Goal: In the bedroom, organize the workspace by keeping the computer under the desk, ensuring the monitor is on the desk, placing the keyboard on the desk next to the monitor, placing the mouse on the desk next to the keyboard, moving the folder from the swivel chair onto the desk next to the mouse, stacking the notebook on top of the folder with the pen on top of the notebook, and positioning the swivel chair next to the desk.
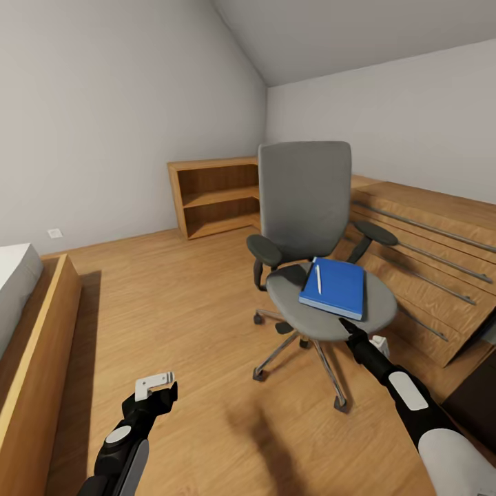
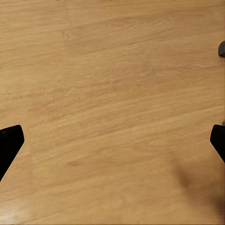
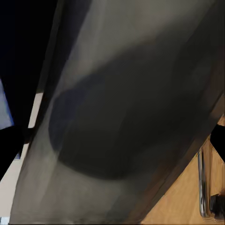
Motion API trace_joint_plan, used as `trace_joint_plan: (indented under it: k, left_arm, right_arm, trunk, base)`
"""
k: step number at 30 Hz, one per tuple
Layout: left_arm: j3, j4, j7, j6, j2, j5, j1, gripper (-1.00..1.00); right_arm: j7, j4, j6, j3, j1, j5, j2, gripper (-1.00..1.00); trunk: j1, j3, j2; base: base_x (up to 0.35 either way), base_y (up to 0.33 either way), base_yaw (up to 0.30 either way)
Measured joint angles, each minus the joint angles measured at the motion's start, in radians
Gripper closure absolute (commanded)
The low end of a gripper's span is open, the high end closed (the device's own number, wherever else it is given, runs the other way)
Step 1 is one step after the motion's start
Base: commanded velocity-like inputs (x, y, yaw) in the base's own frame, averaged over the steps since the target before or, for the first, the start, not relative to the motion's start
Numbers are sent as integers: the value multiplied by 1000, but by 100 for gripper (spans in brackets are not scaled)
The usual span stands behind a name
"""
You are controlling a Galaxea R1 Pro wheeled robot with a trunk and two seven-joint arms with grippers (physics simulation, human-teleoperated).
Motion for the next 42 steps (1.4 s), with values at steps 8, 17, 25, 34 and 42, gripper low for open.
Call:
trace_joint_plan:
  k: [8, 17, 25, 34, 42]
  left_arm:
    - [-29, 5, -2, -1, -1, 0, 0, -100]
    - [-31, 5, -2, 0, 0, 0, 0, -100]
    - [-31, 5, -2, 0, 0, 1, 0, -100]
    - [-31, 6, -2, 0, -1, 1, 0, -100]
    - [-37, 36, -1, 0, -1, 1, 0, -100]
  right_arm:
    - [4, -1, 3, -1, -1, -8, 0, -100]
    - [3, -2, 2, 1, 0, 5, 0, -100]
    - [5, -1, 3, 0, 0, 14, 0, -100]
    - [5, -1, 2, 1, 0, 14, 1, -100]
    - [5, -1, 2, 1, 0, 15, 1, -100]
  trunk:
    - [0, 0, 0]
    - [0, 0, 0]
    - [1, 0, 0]
    - [0, 0, 0]
    - [0, 0, 0]
  base:
    - [168, 0, 0]
    - [8, 0, 0]
    - [-171, 0, 0]
    - [-92, 0, 0]
    - [-115, 0, 0]
